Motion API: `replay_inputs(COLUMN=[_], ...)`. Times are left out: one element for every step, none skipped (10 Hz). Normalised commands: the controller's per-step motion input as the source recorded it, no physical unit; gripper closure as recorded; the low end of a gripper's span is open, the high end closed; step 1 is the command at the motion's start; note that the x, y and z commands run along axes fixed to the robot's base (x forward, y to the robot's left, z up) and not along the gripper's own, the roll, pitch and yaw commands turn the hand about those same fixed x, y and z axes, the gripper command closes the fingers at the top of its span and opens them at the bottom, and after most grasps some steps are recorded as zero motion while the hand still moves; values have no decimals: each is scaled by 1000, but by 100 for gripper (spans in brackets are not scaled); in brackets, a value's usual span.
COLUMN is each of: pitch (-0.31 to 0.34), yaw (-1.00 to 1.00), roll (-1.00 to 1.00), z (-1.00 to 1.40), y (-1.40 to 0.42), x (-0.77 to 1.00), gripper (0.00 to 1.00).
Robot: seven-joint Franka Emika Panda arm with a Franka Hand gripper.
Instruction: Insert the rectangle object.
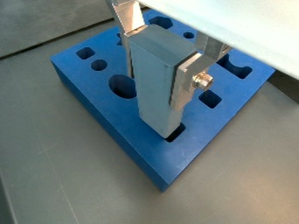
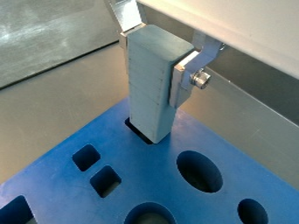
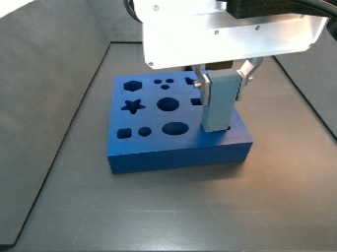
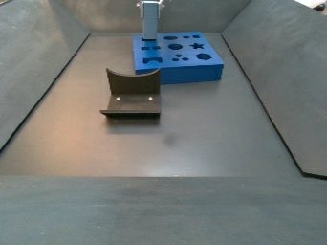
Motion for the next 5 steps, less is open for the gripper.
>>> replay_inputs(pitch=[267,286,284,291,283], yaw=[-114,-114,-94,-100,-114], roll=[34,0,0,0,0], z=[-626,-634,-657,-640,-654], y=[63,0,0,-3,-66], x=[109,109,143,174,229], gripper=[100,100,100,100,100])
